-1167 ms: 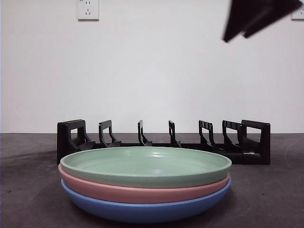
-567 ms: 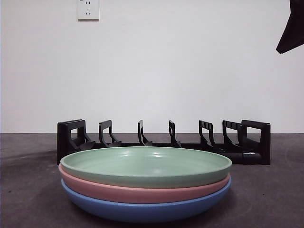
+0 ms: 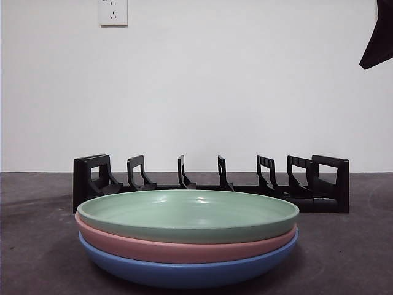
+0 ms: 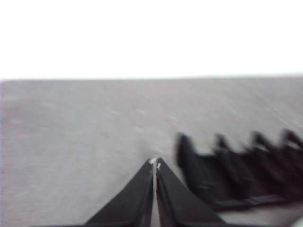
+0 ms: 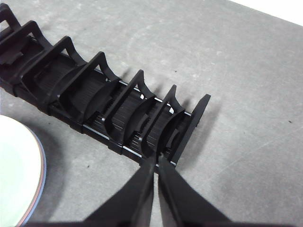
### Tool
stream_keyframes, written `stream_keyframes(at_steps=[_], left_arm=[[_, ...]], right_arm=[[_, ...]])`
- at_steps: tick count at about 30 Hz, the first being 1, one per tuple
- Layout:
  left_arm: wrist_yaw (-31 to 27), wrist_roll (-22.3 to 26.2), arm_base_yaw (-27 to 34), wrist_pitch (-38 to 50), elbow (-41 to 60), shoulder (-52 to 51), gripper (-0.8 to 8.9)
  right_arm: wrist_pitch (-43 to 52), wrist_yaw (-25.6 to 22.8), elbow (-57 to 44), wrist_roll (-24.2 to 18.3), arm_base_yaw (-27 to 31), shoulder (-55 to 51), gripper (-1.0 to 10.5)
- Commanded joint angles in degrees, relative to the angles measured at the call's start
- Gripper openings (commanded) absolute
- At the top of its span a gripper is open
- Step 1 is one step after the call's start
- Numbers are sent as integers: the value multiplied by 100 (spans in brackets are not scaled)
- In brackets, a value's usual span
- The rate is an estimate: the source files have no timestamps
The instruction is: Place the plate
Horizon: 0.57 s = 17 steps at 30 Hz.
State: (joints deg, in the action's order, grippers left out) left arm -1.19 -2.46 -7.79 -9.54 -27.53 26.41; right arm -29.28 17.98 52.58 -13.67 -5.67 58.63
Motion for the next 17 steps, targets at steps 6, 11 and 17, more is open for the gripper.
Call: stream_keyframes(at_steps=[6,11,17], left_arm=[[-24,48,656,595,2479,-2162,8],[-31,35,927,162,2680,-2627,8],[-28,33,942,173,2680,-2623,8]], right_arm=[[57,4,72,-13,-13,39,14],[76,2,72,-15,-13,42,14],[90,4,72,-15,-13,39,14]])
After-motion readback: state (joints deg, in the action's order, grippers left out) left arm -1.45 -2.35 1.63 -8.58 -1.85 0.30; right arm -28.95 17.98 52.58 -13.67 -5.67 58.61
